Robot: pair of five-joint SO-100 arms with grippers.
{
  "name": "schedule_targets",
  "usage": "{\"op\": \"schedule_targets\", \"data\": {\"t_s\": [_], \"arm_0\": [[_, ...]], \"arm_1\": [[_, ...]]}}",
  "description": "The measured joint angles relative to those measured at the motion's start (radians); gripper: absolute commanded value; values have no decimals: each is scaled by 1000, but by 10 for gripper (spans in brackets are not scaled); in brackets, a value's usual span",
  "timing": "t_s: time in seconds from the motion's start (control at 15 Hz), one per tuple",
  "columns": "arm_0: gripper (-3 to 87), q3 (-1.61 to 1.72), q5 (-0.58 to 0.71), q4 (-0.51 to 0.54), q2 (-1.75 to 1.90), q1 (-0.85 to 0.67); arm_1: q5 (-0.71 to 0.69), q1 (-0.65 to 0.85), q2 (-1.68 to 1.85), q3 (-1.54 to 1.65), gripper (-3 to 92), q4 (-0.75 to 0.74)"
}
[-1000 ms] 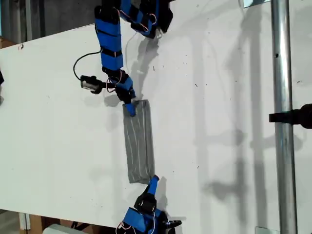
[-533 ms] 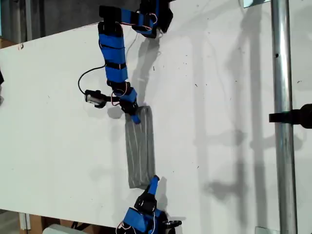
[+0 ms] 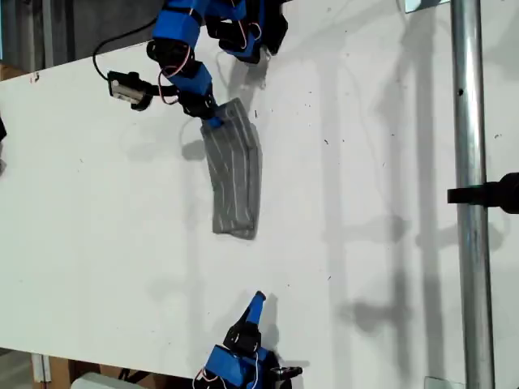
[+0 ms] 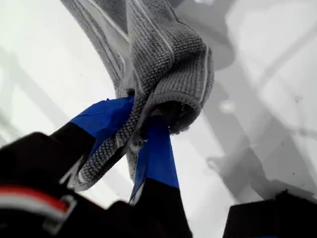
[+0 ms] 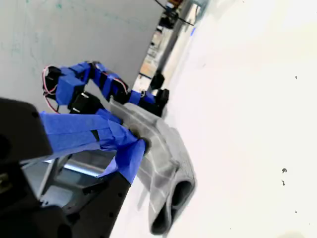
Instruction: Grasp corners of a towel and fold twice.
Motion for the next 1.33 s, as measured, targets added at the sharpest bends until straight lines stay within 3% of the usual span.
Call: {"op": "schedule_targets", "data": {"t_s": [0.07, 0.2, 0.47, 1.0, 1.13, 1.2, 1.33], "arm_0": [[-27, 0, 0, 0, 0, 0], [-27, 0, 0, 0, 0, 0], [-27, 0, 0, 0, 0, 0], [-27, 0, 0, -3, 0, 2], [-27, 0, 0, -6, 0, 9], [-27, 0, 0, -6, 0, 12], [-27, 0, 0, -12, 0, 12]], "arm_1": [[34, -31, 75, 40, -2, 67], [77, -95, 115, 121, -2, 43], [5, -114, -187, -46, -2, -333], [-55, -137, -1035, -588, -2, -716], [-55, -137, -1181, -676, 329, -750], [-55, -137, -1192, -693, 410, -741], [-87, -135, -1173, -732, 141, -641]]}}
